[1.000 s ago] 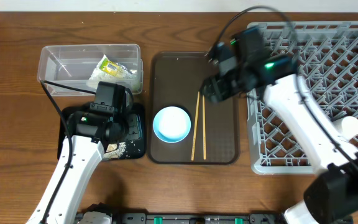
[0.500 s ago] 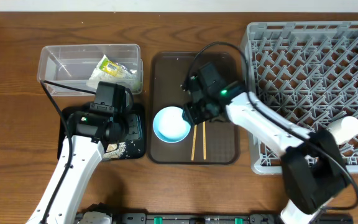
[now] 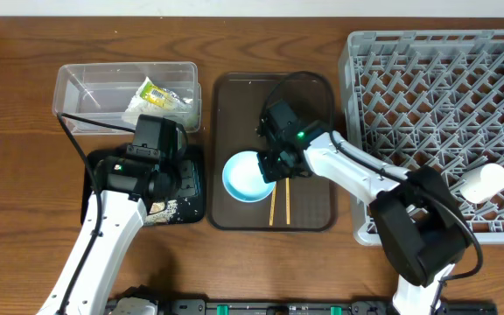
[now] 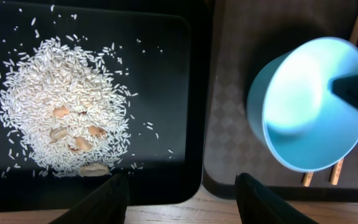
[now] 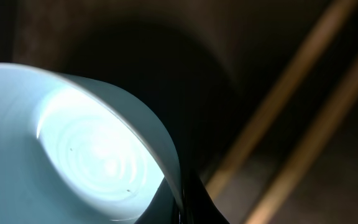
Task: Sort waste into correct bins and load items into the dishwasher rack
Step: 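Grip the light-blue bowl rim with the right gripper and lift, then carry the bowl into the rack and release it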
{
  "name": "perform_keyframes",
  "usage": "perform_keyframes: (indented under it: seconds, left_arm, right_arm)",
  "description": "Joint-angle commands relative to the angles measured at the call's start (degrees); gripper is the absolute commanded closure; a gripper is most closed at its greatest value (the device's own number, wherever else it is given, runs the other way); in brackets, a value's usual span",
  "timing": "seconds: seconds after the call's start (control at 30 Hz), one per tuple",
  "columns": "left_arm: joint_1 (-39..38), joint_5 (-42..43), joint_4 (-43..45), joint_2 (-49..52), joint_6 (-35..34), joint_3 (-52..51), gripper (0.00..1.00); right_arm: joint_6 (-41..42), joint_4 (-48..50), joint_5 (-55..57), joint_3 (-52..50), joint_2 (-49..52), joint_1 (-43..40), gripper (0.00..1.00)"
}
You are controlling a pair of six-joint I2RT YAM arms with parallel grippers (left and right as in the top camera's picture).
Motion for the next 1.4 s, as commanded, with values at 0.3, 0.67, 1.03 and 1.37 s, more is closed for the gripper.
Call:
perform_keyframes:
  seconds: [0.3,0.67,1.03,1.37]
  left_arm:
    - [0.3,-0.7,0.0,-0.5,-0.5,0.3,0.41]
    - [0.3,-0.7,0.3,-0.5,-0.5,0.3,0.41]
    - [0.3,-0.7,0.3,-0.5,-0.5,0.3,0.41]
    - [0.3,-0.7,0.3,-0.5,-0.5,0.3,0.41]
  right_arm:
    - [-12.2,1.0,32.2,2.8,-20.3,-12.7,0.99]
    - [-48.6,21.9,62.6,2.8,-21.3,-25.3,0.99]
    - [-66.3,36.3,62.6,2.8,-15.0,-36.4,0.99]
    - [-71.1,40.3,64.3,2.8,-5.6,-40.7,0.99]
